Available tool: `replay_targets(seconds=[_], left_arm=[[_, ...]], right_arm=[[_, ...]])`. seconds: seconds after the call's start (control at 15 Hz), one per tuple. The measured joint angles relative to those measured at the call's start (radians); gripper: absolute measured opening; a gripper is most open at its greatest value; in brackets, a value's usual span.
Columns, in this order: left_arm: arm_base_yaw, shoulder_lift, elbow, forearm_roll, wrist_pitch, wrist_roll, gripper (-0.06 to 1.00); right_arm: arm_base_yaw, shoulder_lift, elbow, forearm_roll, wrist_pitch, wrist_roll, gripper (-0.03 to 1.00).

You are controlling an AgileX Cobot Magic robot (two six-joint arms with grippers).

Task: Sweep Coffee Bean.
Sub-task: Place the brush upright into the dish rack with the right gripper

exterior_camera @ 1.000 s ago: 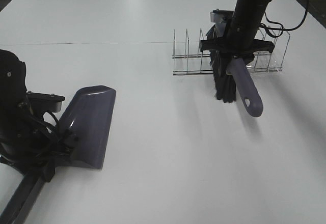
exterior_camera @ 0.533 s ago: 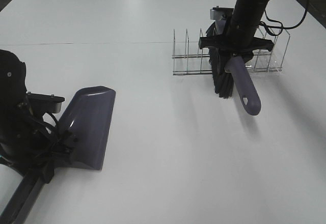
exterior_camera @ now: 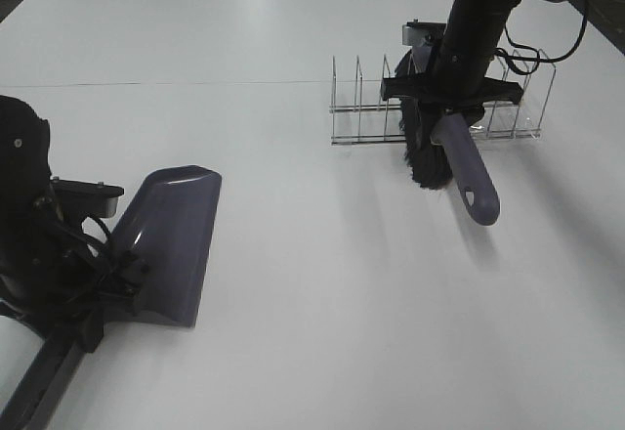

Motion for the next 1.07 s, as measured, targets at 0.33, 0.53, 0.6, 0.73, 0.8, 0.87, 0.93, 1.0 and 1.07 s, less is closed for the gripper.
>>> replay_targets(seconds=[0.33,0.53,0.6,0.73,0.8,0.87,0.93,1.0,1.07], left_arm=[[0.0,0.0,0.0,0.0,0.001,0.0,0.33],[0.0,0.0,0.0,-0.001,0.005,0.0,0.33],[0.0,0.0,0.0,-0.001,0.006,0.0,0.33],[0.0,0.0,0.0,-0.001,0.006,0.0,0.33],[0.0,0.0,0.0,-0.001,0.007,0.0,0.33],[0.0,0.0,0.0,-0.001,0.007,0.0,0.33],[0.0,0.0,0.0,-0.001,0.007,0.0,0.33],[0.0,0.0,0.0,-0.001,0.007,0.0,0.33],[0.0,0.0,0.0,-0.001,0.008,0.0,0.33]], right_arm=[[0.0,-0.001,-0.002,0.007,0.001,0.0,0.4],[0.0,-0.011,-0.002,0.026,-0.001,-0.001,0.62],[0.0,-0.015,-0.001,0.027,-0.003,-0.001,0.63],[0.001,-0.033,0.001,0.041,-0.01,-0.001,0.64],[0.001,-0.048,0.004,0.051,-0.012,-0.001,0.64],[0.001,-0.064,0.004,0.053,-0.018,-0.001,0.64],[0.001,-0.079,0.005,0.054,-0.02,-0.004,0.64],[0.001,-0.097,0.005,0.051,-0.022,-0.006,0.64],[0.001,-0.111,0.005,0.051,-0.022,-0.007,0.64]])
